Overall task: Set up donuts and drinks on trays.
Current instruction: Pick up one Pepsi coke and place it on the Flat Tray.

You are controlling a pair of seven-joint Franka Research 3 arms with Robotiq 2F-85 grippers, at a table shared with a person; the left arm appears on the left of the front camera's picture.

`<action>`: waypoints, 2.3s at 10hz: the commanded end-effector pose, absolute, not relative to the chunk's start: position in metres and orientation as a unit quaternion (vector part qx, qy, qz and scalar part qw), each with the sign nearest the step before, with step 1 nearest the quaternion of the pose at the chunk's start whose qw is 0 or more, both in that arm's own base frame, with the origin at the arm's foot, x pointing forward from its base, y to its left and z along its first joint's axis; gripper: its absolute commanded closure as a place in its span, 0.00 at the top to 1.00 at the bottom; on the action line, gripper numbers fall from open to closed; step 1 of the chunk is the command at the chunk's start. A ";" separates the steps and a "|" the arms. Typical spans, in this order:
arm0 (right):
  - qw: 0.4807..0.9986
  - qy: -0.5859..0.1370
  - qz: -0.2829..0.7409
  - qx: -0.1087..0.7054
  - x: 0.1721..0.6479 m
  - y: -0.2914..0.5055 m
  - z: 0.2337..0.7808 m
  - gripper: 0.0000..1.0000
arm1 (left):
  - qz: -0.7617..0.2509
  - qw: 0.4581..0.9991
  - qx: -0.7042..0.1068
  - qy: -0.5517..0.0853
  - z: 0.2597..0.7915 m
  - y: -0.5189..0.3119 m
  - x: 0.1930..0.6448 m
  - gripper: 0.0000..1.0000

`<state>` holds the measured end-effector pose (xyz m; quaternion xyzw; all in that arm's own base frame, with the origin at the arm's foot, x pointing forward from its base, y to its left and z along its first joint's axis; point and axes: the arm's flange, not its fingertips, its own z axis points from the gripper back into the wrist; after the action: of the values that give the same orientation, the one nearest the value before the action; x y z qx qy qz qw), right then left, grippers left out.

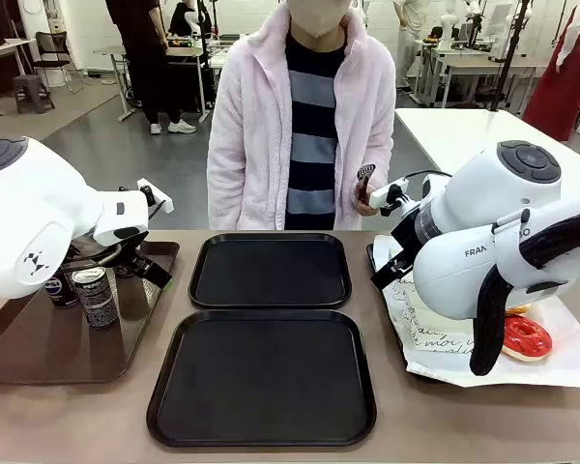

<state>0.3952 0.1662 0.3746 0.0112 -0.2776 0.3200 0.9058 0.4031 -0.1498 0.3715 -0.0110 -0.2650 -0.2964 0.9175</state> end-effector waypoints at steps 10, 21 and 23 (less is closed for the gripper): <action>0.906 -0.278 0.320 0.011 0.395 0.166 0.375 1.00 | -0.297 0.917 -0.011 -0.265 0.371 -0.150 0.403 1.00; 0.908 -0.155 0.383 -0.066 0.244 0.141 0.458 1.00 | -0.408 0.895 0.057 -0.172 0.464 -0.098 0.283 1.00; 0.902 -0.155 0.396 -0.074 0.214 0.121 0.450 1.00 | -0.403 0.899 0.058 -0.163 0.458 -0.084 0.255 1.00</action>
<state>0.2683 0.1577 0.4979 -0.0768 -0.1491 0.3749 0.9118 0.3056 -0.1078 0.5005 0.0515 -0.1553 -0.3986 0.9024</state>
